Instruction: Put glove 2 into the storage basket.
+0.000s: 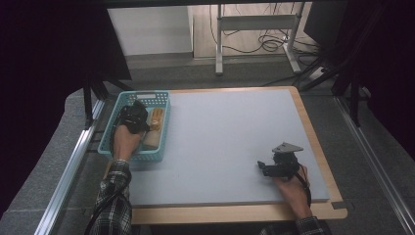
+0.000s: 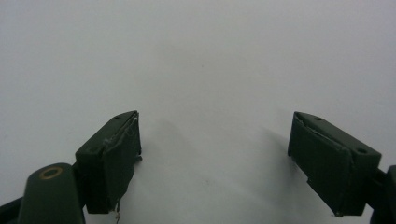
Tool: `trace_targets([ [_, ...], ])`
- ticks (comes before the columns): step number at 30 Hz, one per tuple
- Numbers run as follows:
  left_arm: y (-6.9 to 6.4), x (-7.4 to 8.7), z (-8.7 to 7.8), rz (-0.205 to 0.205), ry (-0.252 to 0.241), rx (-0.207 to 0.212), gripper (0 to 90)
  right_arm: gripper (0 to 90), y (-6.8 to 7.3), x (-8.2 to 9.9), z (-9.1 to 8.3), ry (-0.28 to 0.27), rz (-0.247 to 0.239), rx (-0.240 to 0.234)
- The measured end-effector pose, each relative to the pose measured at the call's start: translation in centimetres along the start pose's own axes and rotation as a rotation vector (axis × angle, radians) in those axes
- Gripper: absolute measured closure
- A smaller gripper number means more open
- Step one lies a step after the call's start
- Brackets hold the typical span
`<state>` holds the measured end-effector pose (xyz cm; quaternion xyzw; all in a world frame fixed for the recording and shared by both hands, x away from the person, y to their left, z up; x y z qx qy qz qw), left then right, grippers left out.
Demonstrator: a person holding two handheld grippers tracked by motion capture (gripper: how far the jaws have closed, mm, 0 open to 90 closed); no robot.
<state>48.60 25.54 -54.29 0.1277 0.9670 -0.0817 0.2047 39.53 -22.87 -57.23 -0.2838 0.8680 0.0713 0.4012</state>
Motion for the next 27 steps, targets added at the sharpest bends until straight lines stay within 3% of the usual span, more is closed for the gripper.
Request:
trace_targets([
  [3,0.3,0.0,-0.1,-0.003,-0.01,-0.01,86.1,17.0,0.0,0.0,0.0,-0.001,-0.002,0.002],
  [16,1.7,0.1,-2.7,0.002,-0.097,-0.078,52.4,17.0,0.0,0.0,0.0,-0.001,-0.001,0.001],
  [27,2.1,0.3,-4.4,-0.047,-0.208,0.024,30.7,17.0,0.0,0.0,0.0,-0.001,-0.001,0.001],
])
Point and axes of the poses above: each handheld gripper's, and its own axes: z roughly forward along the jaws, x roughly out of its underside, y roughly to its left, the point moved 6 cm from there along z, roughly forward along the jaws, and after that the axes turned 2 degrees about x, right-handed, at the moved point
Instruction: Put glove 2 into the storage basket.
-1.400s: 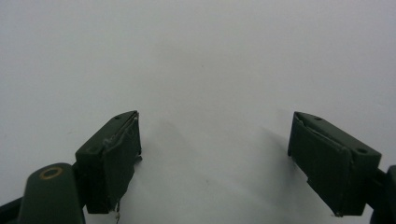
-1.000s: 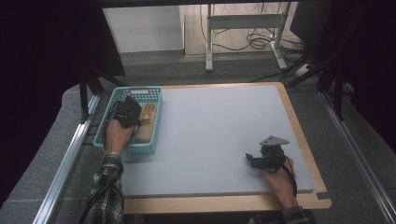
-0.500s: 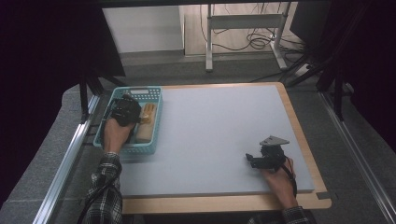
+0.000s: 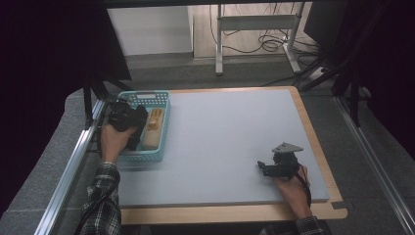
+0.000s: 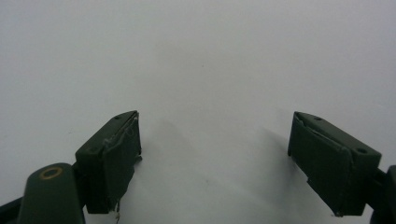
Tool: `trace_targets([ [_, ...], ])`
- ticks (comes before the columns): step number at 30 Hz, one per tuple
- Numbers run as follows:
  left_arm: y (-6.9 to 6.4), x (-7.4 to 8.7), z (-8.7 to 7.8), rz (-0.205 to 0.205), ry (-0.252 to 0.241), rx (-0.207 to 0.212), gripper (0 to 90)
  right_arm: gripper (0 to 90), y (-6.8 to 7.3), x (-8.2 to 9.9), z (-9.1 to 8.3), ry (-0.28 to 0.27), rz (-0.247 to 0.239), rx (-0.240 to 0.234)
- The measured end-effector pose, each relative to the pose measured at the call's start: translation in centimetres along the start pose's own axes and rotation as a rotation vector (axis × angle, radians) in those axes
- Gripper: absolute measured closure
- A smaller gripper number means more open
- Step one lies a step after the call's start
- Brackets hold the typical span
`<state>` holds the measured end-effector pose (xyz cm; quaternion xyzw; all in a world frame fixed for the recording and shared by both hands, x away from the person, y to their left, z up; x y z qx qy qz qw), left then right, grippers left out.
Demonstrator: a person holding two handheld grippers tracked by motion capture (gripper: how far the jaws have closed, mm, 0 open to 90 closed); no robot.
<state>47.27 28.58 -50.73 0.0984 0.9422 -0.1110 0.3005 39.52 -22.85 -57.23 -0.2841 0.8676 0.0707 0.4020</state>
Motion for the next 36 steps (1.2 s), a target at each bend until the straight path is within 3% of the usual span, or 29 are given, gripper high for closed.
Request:
trace_targets([
  [13,-1.3,0.0,-1.1,0.006,-0.062,0.073,12.0,16.9,0.0,0.0,0.0,-0.001,-0.001,0.002],
  [23,-2.3,0.0,-1.9,0.034,-0.085,0.098,6.0,16.9,0.0,0.0,0.0,-0.002,-0.001,0.004],
  [36,-4.4,0.2,-2.6,0.129,-0.083,0.108,2.5,16.9,0.0,0.0,0.0,-0.002,-0.003,0.004],
])
Point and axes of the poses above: each handheld gripper's, and its own axes: z roughly forward along the jaws, x roughly out of its underside, y roughly to its left, the point moved 6 cm from there along z, roughly forward along the jaws, and after that the axes turned 2 degrees about x, right-handed, at the moved point
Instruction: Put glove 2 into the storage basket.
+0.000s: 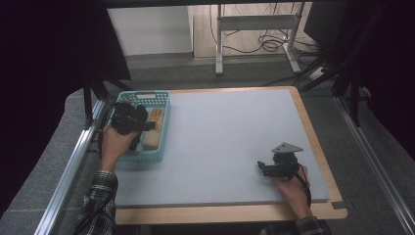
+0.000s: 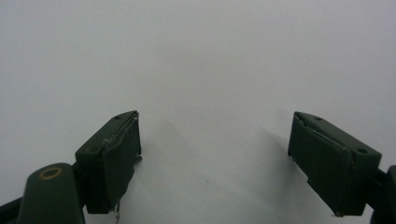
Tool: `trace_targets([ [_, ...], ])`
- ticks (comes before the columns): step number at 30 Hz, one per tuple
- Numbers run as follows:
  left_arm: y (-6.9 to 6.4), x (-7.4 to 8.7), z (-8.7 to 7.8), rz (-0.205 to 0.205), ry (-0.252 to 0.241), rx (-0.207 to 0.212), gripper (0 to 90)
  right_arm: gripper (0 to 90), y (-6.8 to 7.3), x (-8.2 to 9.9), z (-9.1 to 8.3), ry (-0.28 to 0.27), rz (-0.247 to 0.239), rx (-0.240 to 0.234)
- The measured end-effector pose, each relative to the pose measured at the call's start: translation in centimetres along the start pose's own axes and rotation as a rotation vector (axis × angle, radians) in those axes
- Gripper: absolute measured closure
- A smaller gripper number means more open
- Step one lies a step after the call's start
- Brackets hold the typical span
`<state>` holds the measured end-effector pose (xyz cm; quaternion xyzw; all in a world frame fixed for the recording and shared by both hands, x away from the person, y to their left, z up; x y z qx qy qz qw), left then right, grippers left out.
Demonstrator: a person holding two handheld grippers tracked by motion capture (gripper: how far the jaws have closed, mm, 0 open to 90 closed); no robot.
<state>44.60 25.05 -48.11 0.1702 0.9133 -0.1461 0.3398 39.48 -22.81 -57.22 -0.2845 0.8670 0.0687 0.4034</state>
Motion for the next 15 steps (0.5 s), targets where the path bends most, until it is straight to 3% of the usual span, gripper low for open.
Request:
trace_targets([
  [15,-3.0,-0.6,0.1,0.086,-0.011,0.038,1.1,16.9,0.0,0.0,0.0,0.0,0.0,0.0],
])
Point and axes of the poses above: each handheld gripper's, and its own axes: z roughly forward along the jaws, x roughly out of its underside, y roughly to its left, the point moved 6 cm from there along z, roughly forward along the jaws, and after that the axes turned 2 degrees about x, right-handed, at the moved point
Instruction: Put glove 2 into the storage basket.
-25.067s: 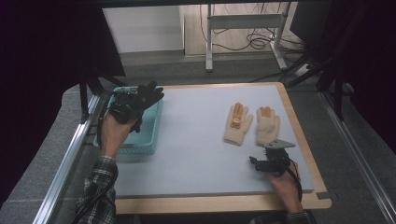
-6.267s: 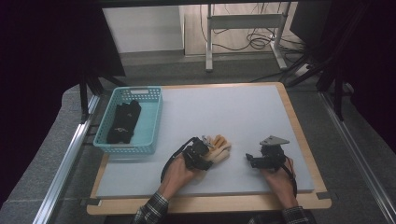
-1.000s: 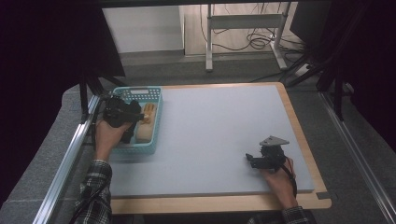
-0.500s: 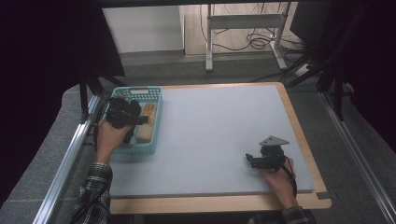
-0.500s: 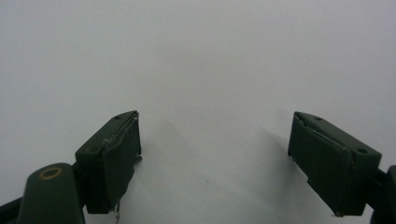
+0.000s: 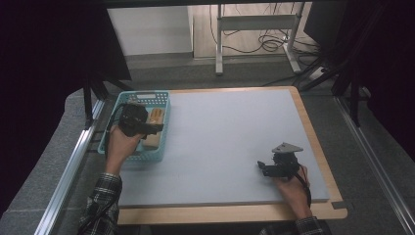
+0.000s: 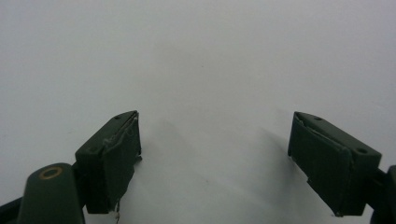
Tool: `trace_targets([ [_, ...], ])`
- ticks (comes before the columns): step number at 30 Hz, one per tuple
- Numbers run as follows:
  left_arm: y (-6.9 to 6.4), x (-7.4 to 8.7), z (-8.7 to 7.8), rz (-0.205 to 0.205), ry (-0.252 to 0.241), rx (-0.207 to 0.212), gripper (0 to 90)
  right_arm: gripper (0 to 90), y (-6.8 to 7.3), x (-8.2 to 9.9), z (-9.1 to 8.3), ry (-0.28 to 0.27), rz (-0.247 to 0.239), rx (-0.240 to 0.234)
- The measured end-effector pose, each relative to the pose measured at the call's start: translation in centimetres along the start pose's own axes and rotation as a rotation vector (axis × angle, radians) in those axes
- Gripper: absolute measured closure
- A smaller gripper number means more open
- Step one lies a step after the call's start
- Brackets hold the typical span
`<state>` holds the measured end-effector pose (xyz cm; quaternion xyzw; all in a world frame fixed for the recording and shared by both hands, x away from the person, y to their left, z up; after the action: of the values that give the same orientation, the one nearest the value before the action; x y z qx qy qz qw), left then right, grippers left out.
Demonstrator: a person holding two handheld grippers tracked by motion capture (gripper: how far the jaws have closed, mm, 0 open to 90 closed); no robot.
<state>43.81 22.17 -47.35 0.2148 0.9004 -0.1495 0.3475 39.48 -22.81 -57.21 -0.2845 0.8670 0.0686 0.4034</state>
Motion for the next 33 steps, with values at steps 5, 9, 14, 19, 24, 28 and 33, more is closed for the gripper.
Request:
trace_targets([
  [5,-0.9,-0.1,0.4,0.015,0.0,0.017,0.8,16.9,0.0,0.0,0.0,0.0,-0.001,0.001],
  [9,-1.8,-0.1,0.6,0.022,-0.011,0.038,0.5,16.9,0.0,0.0,0.0,0.0,-0.001,0.0],
  [14,-3.2,-0.2,0.9,0.052,-0.023,0.057,0.4,16.9,0.0,0.0,0.0,-0.001,0.001,0.0],
  [19,-4.7,-0.2,1.2,0.077,-0.036,0.078,0.4,16.9,0.0,0.0,0.0,-0.001,0.001,0.001],
  [24,-6.1,-0.3,1.4,0.102,-0.049,0.104,0.3,16.9,0.0,0.0,0.0,-0.001,0.001,0.001],
  [28,-7.5,-0.2,1.7,0.12,-0.056,0.126,0.2,16.9,0.0,0.0,0.0,-0.001,0.001,0.001],
  [33,-9.1,-0.2,2.1,0.143,-0.059,0.154,0.2,16.9,0.0,0.0,0.0,0.0,0.0,0.002],
])
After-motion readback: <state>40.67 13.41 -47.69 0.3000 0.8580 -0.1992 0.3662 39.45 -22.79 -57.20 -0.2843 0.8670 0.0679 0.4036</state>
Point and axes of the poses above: each handheld gripper's, and its own axes: z roughly forward along the jaws, x roughly out of its underside, y roughly to its left, the point moved 6 cm from there along z, roughly forward along the jaws, and after that the axes turned 2 degrees about x, right-handed, at the moved point
